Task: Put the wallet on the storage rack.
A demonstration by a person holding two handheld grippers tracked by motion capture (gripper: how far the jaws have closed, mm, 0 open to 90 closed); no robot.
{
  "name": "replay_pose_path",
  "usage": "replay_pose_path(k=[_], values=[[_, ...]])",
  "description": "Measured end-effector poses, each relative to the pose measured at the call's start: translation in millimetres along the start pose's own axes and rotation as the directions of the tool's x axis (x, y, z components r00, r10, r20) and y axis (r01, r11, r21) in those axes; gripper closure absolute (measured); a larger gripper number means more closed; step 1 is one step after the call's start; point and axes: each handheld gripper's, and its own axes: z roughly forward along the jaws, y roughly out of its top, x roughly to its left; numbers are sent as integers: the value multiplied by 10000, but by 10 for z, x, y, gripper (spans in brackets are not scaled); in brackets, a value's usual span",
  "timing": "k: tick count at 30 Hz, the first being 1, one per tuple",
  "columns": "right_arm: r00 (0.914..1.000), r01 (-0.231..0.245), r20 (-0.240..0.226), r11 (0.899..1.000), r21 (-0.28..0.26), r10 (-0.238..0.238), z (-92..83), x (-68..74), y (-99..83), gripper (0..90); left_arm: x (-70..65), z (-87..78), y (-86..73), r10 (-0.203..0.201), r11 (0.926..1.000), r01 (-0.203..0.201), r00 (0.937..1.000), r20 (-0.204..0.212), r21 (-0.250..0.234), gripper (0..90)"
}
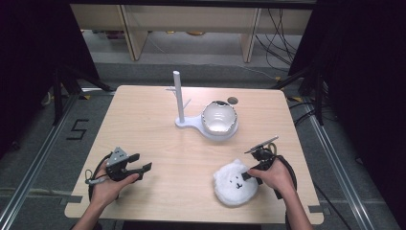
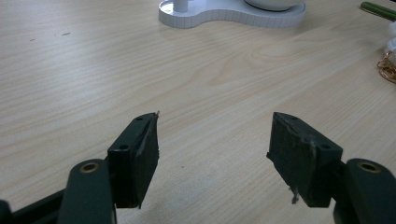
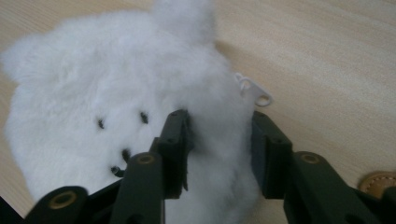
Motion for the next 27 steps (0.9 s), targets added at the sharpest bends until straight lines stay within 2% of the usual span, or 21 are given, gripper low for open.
replay_pose_path(k=[1,2,3,6,7,8,9,10,11,14,16,17,18,19,20,21,22,23,24,25,27], values=[[9999,92,104,10000,13,-92,-4,1,0,673,0,-1,-1,-2,10000,2,10000,42,-3,323],[9993,381,56,9991,-168,-380,-2,-15,1,702,-1,-1,-3,-3,10000,4,10000,45,-7,324],[9991,419,-54,9989,-188,-420,-7,-6,2,741,-2,-1,-5,-11,10000,11,10000,47,1,323],[9980,624,48,9979,-195,-624,-6,-13,-7,761,-8,-2,-11,-18,10000,18,10000,-38,64,323],[9996,-236,-127,9997,29,236,-27,57,-27,777,-8,0,-12,-18,10000,19,10000,-23,54,323],[9996,-236,-127,9997,29,236,-27,57,-27,777,-8,0,-13,-2,10000,2,10000,-22,65,323],[9978,-605,-239,9979,225,611,-42,83,-32,783,-8,-1,-14,-12,10000,12,10000,-29,61,323],[9997,-43,-243,10000,3,43,-46,38,-46,786,-8,-2,-14,-14,10000,15,10000,-30,58,323],[9999,119,-3,9998,-138,-119,-44,16,-73,791,-6,-4,-15,0,10000,0,10000,-32,56,324],[9998,186,-42,9994,-301,-187,-65,26,-102,793,3,-4,-19,-5,10000,5,10000,20,22,323],[9988,376,-272,9952,-905,-402,-96,28,-144,796,4,-6,-21,2,10000,-2,10000,17,33,323],[9964,697,-377,9883,-1356,-755,-126,14,-176,797,4,-7,-23,-4,10000,4,10000,19,37,324],[9964,697,-377,9883,-1356,-755,-126,14,-176,797,5,-7,-24,8,10000,-8,10000,12,52,324],[9989,195,-390,9888,-1477,-255,-184,51,-226,799,4,-7,-25,22,10000,-22,10000,12,51,324],[9989,195,-390,9888,-1477,-255,-184,51,-226,799,4,-7,-25,22,10000,-22,10000,12,51,323],[9990,127,-401,9850,-1718,-198,-202,62,-243,800,2,-8,-26,20,10000,-20,10000,4,34,323],[9983,162,-517,9763,-2160,-280,-254,78,-278,802,1,-9,-25,30,10000,-30,10000,-10,13,324],[9978,205,-562,9716,-2355,-347,-273,83,-289,803,0,-10,-25,40,10000,-40,10000,-20,1,324],[9978,205,-562,9716,-2355,-347,-273,83,-289,803,-1,-9,-26,35,10000,-35,10000,-16,-26,324],[9970,347,-568,9596,-2791,-526,-316,101,-300,803,-1,-9,-27,29,10000,-29,10000,-26,-13,324],[9975,321,-520,9590,-2817,-487,-338,107,-306,804,-1,-8,-30,19,10000,-19,10000,-43,-24,324]])
